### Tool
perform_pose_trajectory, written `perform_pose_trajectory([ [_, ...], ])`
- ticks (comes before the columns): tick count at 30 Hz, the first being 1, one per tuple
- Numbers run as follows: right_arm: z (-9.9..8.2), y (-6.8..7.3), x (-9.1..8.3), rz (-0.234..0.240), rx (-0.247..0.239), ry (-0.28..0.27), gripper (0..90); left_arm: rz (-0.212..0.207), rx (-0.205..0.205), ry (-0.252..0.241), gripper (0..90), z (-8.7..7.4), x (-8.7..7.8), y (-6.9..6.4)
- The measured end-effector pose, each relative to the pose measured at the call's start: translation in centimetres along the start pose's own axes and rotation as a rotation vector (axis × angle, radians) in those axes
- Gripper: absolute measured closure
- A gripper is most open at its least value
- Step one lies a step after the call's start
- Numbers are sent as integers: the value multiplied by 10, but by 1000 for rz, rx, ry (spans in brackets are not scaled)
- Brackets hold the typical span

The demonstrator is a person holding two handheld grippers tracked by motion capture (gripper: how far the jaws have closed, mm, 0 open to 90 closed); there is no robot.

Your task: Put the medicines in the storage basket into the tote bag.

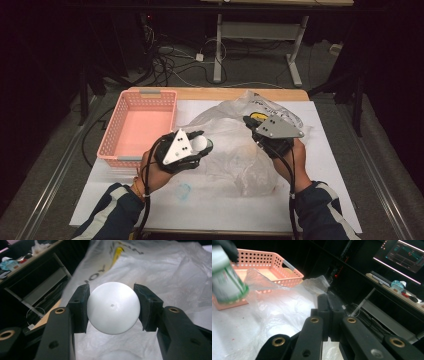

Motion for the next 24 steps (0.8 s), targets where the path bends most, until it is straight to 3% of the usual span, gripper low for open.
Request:
perform_pose_trajectory([
  [1,0,1,0,2,0,-1,900,-24,9,20,485,-3,9,-7],
  [8,1,1,-1,18,10,-6,900,-68,39,78,485,-17,42,-26],
  [11,1,3,-1,32,12,-3,900,-98,12,108,484,-27,60,-30],
  [19,1,8,-1,63,22,-7,900,-86,4,201,484,-53,111,-32],
  [24,0,8,0,76,27,-6,900,-75,-39,210,484,-61,132,-29],
])
Point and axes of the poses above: each handheld gripper's, and its own axes: x roughly forward along the jaws, z roughly out of its top, y roughly to its left, the point moved 2 cm from there along x, roughly forward along the jaws, and after that the axes turned 9 degrees about -y, right-handed, at the moved point
